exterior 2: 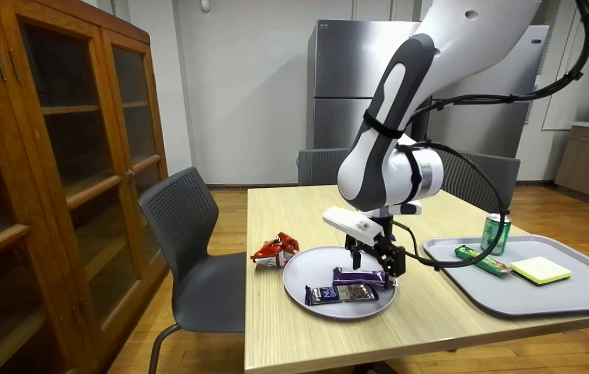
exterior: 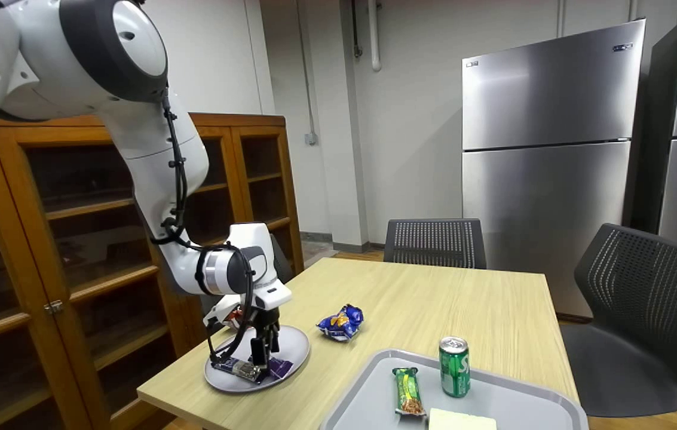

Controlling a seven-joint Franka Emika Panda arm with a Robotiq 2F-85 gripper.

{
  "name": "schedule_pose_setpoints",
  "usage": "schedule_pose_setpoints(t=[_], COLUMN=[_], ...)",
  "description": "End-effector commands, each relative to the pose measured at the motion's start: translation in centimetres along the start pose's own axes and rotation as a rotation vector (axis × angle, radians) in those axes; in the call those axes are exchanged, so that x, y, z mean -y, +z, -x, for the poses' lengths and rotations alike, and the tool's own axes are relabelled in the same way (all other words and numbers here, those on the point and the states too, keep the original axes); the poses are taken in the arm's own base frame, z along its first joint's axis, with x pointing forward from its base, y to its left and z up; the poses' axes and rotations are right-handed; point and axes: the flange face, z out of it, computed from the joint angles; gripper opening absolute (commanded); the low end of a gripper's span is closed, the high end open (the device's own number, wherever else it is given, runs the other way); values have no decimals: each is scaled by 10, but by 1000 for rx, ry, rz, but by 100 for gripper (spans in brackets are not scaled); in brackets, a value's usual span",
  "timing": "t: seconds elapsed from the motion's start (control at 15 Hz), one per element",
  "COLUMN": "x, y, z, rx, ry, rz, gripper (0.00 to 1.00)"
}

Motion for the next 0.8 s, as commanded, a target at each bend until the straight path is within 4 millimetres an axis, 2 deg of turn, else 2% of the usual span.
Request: schedule_pose_setpoints(t=[0.0, 0.47, 0.53, 0.6, 0.73], x=[2, 2, 2, 3, 2], y=[0, 3, 2, 2, 1], z=[0, 0, 0, 0, 0], rx=[7, 6, 3, 2, 1], ry=[28, 28, 27, 26, 26], rz=[-17, -21, -24, -27, -30], gripper=[100, 100, 75, 74, 58])
